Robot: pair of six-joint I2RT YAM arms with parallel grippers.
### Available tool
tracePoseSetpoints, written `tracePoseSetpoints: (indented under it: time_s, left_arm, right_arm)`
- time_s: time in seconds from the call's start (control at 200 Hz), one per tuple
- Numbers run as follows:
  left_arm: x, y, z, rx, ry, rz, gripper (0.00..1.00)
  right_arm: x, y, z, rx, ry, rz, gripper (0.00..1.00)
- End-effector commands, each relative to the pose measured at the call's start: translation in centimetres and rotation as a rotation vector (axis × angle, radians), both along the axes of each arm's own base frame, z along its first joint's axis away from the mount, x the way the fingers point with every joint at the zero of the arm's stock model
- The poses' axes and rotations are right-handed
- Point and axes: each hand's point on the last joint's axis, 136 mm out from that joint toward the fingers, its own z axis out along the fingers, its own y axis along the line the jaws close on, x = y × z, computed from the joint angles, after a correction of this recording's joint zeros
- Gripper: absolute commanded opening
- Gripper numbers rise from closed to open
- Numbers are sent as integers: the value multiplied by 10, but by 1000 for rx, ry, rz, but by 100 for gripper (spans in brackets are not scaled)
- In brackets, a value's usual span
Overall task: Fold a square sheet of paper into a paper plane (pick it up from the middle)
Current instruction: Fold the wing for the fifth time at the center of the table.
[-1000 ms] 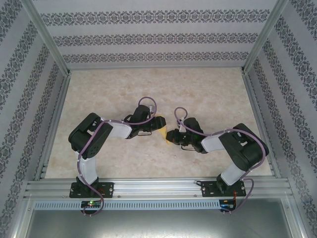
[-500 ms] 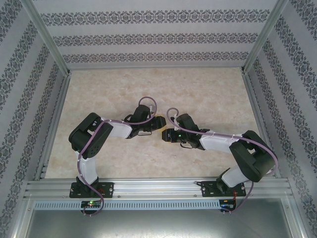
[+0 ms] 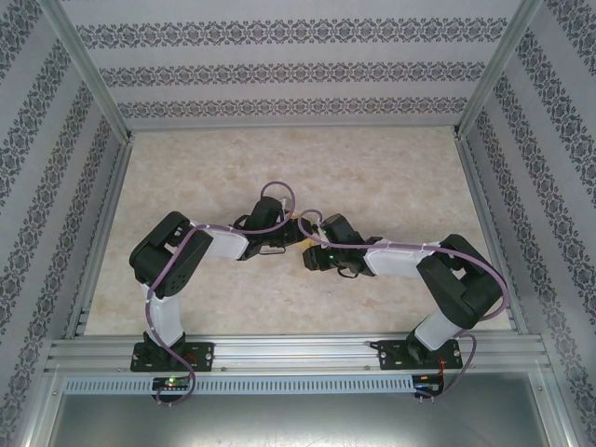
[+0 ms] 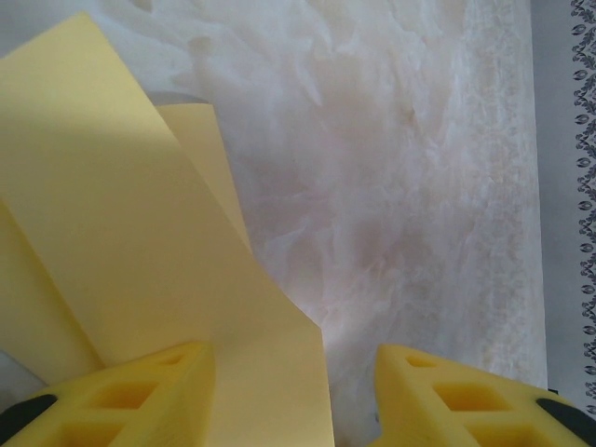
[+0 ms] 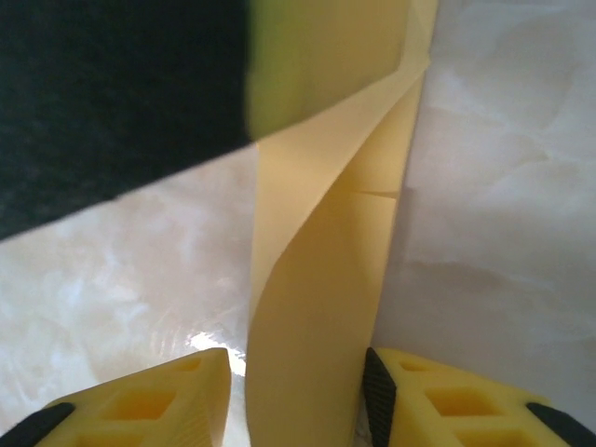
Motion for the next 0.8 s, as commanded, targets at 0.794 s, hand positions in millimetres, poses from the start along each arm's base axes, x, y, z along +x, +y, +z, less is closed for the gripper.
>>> tracePoseSetpoints:
  time_s: [0.794]
  left_arm:
    - [-7, 1, -27, 60, 100, -11, 49]
  right_arm:
    - [-21, 2, -14, 124, 124, -63, 25]
